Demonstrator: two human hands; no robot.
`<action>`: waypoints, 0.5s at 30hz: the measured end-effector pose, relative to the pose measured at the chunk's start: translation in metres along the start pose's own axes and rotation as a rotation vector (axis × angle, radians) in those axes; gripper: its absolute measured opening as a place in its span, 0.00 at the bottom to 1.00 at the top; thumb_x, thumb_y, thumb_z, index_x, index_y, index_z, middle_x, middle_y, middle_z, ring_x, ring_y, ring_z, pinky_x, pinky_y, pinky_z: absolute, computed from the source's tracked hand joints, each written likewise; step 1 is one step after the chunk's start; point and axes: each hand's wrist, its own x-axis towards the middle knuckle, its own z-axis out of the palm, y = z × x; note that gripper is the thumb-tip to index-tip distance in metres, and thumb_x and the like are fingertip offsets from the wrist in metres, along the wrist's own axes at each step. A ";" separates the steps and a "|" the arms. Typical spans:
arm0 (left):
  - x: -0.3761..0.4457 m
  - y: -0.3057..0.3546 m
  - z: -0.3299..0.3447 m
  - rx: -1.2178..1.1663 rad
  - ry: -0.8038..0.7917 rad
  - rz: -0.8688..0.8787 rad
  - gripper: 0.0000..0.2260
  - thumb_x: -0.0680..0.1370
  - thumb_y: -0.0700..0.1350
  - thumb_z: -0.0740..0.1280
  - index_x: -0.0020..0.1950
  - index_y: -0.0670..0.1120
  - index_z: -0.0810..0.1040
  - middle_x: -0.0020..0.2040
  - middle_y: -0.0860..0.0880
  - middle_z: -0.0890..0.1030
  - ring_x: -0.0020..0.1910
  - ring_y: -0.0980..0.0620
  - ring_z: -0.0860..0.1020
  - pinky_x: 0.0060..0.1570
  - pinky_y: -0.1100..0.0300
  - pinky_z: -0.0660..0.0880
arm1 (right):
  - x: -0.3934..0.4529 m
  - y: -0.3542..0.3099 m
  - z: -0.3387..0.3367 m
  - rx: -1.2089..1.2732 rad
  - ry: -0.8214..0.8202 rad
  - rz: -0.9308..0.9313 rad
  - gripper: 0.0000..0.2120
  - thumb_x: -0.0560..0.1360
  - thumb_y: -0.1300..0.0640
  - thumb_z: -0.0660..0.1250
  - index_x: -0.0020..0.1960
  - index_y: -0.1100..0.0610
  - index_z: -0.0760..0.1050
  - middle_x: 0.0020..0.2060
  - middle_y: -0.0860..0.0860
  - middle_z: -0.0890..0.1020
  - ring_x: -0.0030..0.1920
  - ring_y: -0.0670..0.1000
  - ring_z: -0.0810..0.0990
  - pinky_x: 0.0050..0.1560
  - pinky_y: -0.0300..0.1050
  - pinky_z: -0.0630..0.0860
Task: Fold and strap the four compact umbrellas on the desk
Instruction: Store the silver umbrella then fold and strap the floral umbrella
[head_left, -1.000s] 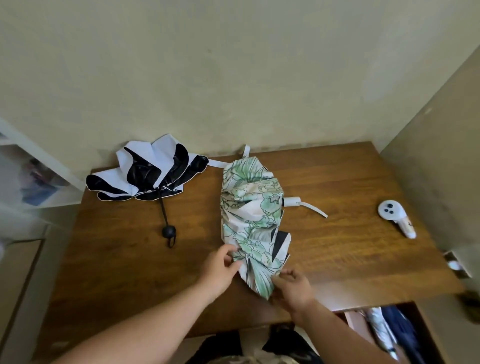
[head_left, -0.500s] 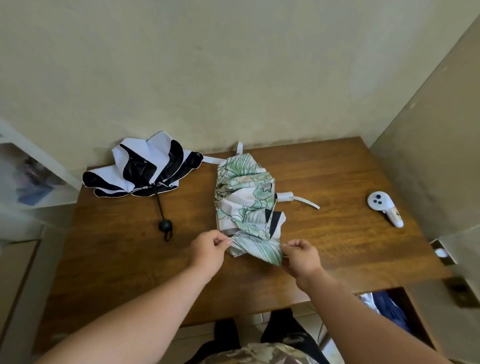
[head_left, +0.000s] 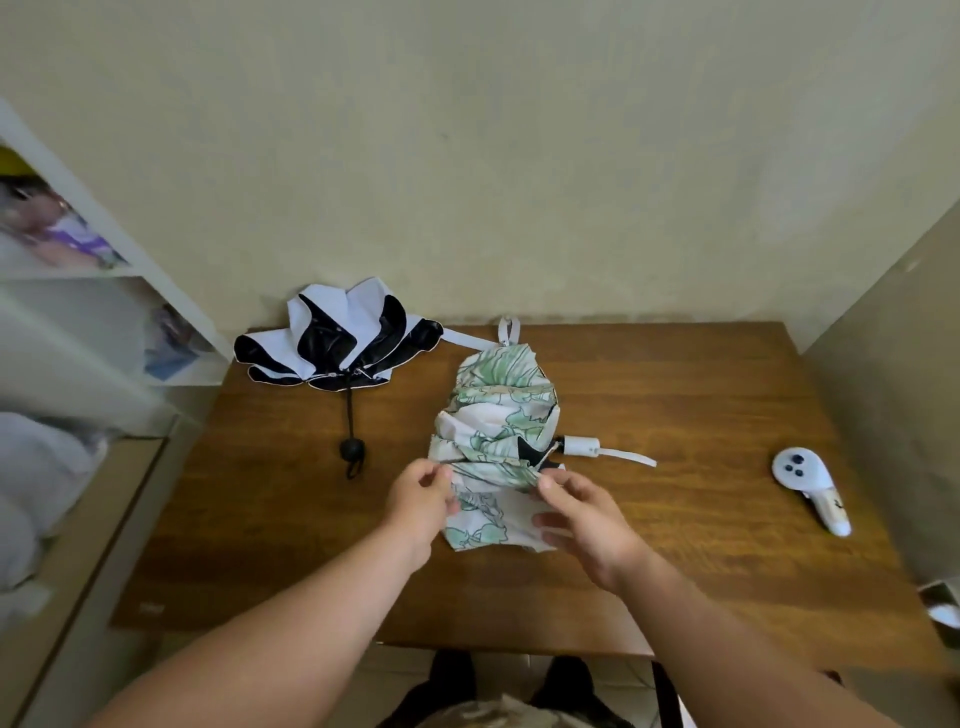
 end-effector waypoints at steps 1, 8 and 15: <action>0.003 0.014 0.002 -0.032 -0.023 -0.024 0.02 0.86 0.49 0.64 0.55 0.55 0.77 0.50 0.46 0.83 0.49 0.45 0.86 0.59 0.45 0.81 | 0.008 -0.011 -0.002 -0.039 -0.013 -0.027 0.18 0.76 0.52 0.76 0.65 0.52 0.79 0.59 0.55 0.84 0.50 0.55 0.85 0.49 0.50 0.80; 0.054 0.081 0.015 -0.241 -0.138 -0.152 0.06 0.86 0.49 0.64 0.62 0.50 0.75 0.59 0.51 0.84 0.59 0.47 0.83 0.61 0.41 0.78 | 0.041 -0.042 -0.012 -0.201 0.165 -0.197 0.17 0.76 0.63 0.73 0.61 0.49 0.76 0.52 0.51 0.85 0.51 0.56 0.85 0.57 0.56 0.82; 0.096 0.083 0.032 -0.309 -0.272 -0.187 0.21 0.87 0.38 0.59 0.80 0.47 0.66 0.76 0.45 0.72 0.76 0.45 0.71 0.69 0.42 0.72 | 0.040 0.062 -0.015 -0.270 0.181 0.214 0.26 0.70 0.68 0.72 0.67 0.56 0.75 0.51 0.52 0.85 0.49 0.53 0.86 0.51 0.54 0.86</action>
